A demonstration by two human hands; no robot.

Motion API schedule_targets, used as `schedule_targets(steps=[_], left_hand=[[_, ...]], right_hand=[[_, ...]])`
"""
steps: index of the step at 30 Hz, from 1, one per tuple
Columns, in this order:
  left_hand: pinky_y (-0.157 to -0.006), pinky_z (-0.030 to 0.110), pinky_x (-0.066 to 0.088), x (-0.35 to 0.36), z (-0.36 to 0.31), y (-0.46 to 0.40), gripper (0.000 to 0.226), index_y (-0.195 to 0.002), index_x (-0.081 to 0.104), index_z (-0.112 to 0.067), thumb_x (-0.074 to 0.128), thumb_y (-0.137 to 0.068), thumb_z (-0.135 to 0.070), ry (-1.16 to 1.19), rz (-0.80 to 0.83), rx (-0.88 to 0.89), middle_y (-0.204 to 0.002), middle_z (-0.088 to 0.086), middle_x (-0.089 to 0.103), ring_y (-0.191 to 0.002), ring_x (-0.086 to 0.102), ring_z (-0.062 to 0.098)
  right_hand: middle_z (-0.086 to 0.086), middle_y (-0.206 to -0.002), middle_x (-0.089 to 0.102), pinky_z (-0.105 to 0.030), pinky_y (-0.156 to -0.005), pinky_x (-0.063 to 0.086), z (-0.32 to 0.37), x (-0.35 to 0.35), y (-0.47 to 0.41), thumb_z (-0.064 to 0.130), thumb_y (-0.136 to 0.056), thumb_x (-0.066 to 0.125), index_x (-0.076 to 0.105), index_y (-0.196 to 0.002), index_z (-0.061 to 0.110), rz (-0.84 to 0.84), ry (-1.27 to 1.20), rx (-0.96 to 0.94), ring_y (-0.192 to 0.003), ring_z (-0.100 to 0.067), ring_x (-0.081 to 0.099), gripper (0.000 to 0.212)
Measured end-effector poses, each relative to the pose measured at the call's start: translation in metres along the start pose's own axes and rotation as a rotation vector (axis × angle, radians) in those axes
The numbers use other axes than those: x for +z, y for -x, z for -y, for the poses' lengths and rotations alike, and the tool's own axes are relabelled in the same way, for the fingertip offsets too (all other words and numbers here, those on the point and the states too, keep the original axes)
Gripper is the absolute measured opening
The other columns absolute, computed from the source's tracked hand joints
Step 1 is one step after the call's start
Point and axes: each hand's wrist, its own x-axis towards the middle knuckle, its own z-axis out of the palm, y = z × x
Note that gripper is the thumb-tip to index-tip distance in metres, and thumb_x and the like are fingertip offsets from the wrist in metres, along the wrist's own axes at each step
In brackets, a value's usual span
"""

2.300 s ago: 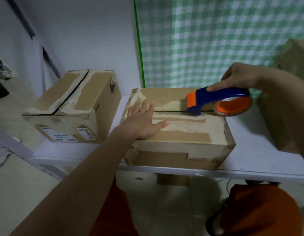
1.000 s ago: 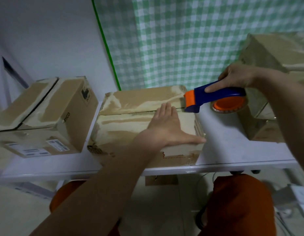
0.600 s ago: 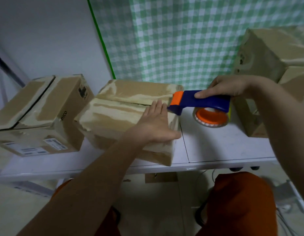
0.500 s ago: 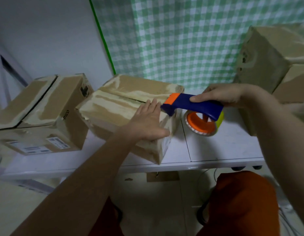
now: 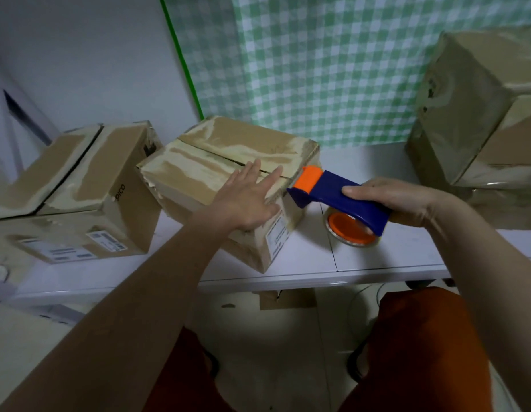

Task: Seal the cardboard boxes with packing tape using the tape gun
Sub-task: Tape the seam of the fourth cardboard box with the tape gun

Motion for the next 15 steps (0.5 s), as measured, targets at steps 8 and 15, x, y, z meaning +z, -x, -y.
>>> schedule_targets(steps=[8, 15], left_hand=[[-0.119, 0.035, -0.006, -0.001, 0.003, 0.002, 0.074, -0.150, -0.010, -0.041, 0.041, -0.096, -0.048, -0.011, 0.016, 0.005, -0.159, 0.008, -0.017, -0.147, -0.015, 0.019], [-0.119, 0.039, 0.002, -0.010, -0.002, -0.002, 0.069, -0.151, 0.012, -0.038, 0.039, -0.091, -0.061, 0.069, 0.006, -0.043, -0.160, 0.013, 0.002, -0.148, -0.001, 0.025]], right_hand=[[-0.006, -0.065, 0.065, -0.018, -0.051, 0.047, -0.024, -0.008, 0.017, 0.062, -0.064, 0.072, 0.066, -0.078, 0.009, 0.040, -0.002, -0.003, -0.052, -0.012, 0.058, 0.055], [-0.002, -0.061, 0.067, -0.018, -0.049, 0.047, -0.029, 0.001, 0.016, 0.044, -0.084, 0.058, 0.062, -0.086, 0.005, 0.026, 0.018, 0.043, -0.050, -0.010, 0.061, 0.039]])
